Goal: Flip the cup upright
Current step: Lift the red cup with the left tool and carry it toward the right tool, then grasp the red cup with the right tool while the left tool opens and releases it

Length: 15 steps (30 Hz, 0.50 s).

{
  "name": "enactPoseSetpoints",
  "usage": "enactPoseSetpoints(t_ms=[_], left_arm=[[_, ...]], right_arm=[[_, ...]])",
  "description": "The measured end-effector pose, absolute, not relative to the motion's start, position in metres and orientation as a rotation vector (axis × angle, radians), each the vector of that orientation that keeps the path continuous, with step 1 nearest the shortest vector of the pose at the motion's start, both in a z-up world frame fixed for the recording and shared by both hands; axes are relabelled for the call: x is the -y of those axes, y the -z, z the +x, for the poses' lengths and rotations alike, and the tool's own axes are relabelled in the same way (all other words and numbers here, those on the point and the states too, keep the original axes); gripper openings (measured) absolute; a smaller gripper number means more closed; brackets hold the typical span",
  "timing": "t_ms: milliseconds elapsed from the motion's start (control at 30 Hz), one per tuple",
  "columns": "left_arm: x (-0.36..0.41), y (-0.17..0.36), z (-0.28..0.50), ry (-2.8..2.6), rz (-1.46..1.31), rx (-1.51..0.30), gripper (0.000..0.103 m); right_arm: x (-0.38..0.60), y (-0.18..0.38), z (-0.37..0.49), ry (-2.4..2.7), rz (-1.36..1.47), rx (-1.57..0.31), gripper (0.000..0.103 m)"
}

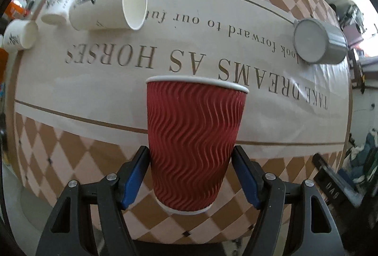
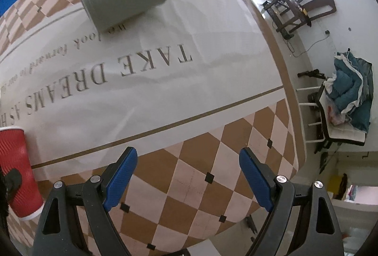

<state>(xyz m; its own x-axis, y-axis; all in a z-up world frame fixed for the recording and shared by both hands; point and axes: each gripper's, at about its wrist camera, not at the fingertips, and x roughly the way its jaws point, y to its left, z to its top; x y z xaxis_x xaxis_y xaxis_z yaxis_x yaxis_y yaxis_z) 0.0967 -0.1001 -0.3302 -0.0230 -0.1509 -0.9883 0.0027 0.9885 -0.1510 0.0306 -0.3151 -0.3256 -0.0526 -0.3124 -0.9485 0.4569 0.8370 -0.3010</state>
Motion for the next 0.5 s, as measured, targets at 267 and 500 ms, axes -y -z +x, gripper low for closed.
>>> enactPoseSetpoints(t_ms=[267,500], left_arm=[[0.113,0.331,0.097,0.104,-0.117,-1.592,0.071],[0.119,0.334,0.1,0.073,-0.017,-1.587,0.093]], right_arm=[[0.33,0.344,0.03,0.605,0.152,-1.522,0.089],[0.33,0.348,0.029,0.581,0.151,-1.519,0.089]])
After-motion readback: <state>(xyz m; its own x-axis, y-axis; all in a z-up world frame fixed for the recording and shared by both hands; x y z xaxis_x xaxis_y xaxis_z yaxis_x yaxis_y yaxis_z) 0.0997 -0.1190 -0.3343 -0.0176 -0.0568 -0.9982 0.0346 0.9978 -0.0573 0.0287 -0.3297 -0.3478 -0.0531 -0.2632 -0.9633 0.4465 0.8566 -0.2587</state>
